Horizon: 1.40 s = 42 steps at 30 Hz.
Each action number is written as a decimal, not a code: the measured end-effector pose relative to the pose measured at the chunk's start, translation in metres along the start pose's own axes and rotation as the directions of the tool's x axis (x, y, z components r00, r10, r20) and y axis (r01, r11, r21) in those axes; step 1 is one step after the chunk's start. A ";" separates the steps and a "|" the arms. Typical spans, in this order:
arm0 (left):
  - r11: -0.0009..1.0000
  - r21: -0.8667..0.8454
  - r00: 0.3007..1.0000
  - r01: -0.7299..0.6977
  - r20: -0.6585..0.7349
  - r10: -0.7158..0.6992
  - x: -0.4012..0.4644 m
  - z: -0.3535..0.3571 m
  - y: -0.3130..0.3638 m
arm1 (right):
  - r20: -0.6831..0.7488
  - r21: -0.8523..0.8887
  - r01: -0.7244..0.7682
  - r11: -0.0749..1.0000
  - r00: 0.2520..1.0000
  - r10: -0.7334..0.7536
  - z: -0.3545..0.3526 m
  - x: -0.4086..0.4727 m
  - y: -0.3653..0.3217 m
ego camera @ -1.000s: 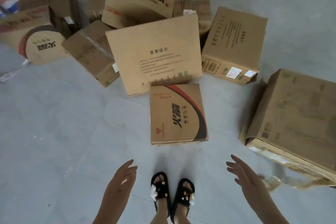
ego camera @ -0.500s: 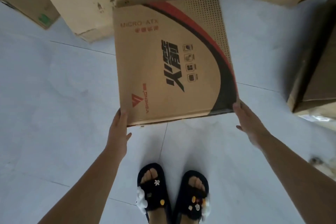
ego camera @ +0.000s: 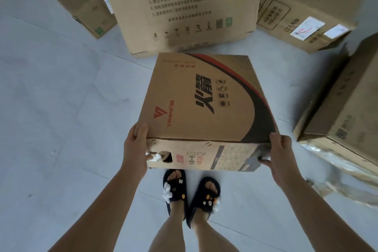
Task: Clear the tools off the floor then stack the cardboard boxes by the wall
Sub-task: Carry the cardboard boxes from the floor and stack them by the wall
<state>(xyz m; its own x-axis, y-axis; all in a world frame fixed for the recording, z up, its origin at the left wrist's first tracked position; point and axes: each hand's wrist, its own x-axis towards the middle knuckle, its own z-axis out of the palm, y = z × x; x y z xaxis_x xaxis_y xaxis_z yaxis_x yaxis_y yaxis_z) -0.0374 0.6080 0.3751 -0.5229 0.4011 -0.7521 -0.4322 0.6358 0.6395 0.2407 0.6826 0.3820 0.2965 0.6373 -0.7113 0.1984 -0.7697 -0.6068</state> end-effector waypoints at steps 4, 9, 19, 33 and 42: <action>1.000 -0.012 1.000 -0.010 -0.022 0.010 -0.080 -0.052 0.047 | -0.023 0.031 -0.008 0.999 1.000 0.009 -0.018 -0.097 -0.032; 0.996 -0.059 0.992 -0.069 -0.107 0.062 -0.196 -0.124 0.088 | 0.119 0.055 0.116 0.992 0.985 -0.122 -0.048 -0.209 -0.076; 0.913 -0.284 0.917 -0.295 -0.353 0.187 -0.407 -0.236 0.071 | 0.475 0.002 0.456 0.890 0.783 -0.402 -0.093 -0.362 -0.134; 0.660 -0.548 0.642 -0.514 -0.756 -0.127 -0.553 -0.370 -0.061 | 0.806 -0.106 0.675 0.730 0.489 -0.335 0.010 -0.547 -0.081; 0.521 -0.566 0.430 -0.639 -0.824 -0.369 -0.626 -0.530 -0.164 | 0.970 -0.048 0.781 0.623 0.186 -0.158 0.150 -0.724 0.045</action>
<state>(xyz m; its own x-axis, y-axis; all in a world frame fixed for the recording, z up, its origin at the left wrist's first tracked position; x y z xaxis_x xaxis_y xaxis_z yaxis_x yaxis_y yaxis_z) -0.0285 -0.0976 0.8255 -0.6711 -0.6053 -0.4280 -0.3073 -0.2982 0.9037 -0.1052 0.1927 0.8165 -0.8821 0.2778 -0.3804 0.4002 0.0161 -0.9163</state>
